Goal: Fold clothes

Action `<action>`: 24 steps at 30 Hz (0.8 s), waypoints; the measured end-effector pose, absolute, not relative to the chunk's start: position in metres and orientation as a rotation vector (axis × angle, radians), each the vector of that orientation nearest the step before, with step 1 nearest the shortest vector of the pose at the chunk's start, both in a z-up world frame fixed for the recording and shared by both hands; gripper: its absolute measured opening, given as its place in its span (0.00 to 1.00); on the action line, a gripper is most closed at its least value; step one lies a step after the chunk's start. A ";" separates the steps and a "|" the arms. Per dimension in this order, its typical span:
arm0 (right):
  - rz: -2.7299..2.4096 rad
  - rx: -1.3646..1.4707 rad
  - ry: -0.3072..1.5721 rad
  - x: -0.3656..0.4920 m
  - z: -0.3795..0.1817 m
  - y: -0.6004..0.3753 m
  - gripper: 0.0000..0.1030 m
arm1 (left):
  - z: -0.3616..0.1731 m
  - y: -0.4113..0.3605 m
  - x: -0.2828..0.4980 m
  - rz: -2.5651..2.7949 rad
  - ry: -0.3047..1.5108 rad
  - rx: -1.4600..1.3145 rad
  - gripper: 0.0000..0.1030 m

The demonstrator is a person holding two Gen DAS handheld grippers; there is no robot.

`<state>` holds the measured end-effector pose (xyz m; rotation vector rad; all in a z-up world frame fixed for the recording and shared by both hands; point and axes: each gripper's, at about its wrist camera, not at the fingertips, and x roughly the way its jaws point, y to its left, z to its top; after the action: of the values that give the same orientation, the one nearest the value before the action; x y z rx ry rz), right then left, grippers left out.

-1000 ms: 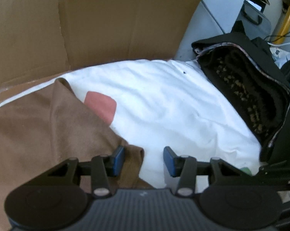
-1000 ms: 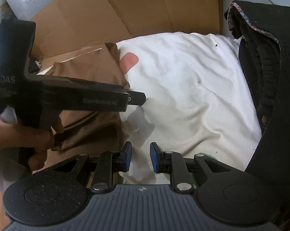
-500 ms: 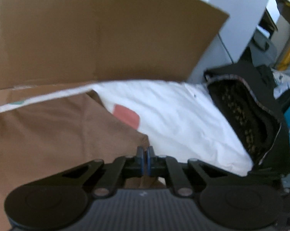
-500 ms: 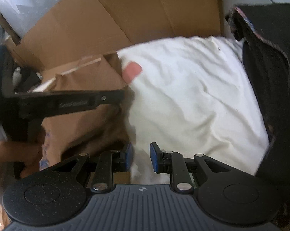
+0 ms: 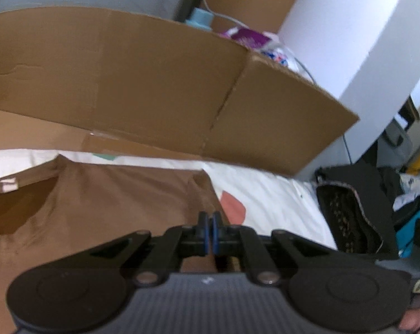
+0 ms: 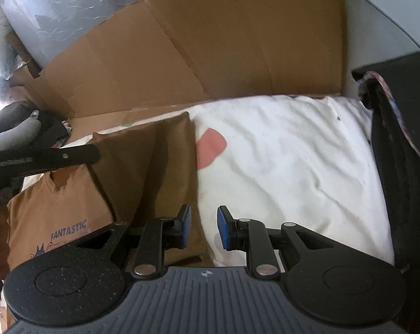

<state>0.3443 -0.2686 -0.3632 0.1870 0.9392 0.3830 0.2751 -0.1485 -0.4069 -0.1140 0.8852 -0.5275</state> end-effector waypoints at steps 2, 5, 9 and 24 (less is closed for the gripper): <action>0.394 0.167 0.925 0.348 -0.359 -0.264 0.27 | -0.403 -0.141 0.276 -0.515 0.883 -0.139 0.03; 0.402 0.144 0.914 0.359 -0.355 -0.259 0.27 | -0.400 -0.130 0.278 -0.496 0.888 -0.170 0.03; 0.409 0.121 0.900 0.377 -0.352 -0.251 0.27 | -0.399 -0.118 0.279 -0.480 0.888 -0.190 0.03; 0.453 0.009 0.914 0.468 -0.341 -0.184 0.38 | -0.431 -0.096 0.292 -0.471 0.918 -0.300 0.03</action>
<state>0.4682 -0.1836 -0.3413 0.0086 0.9142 0.4534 0.2917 -0.0955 -0.4309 -0.3001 0.9183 -0.4708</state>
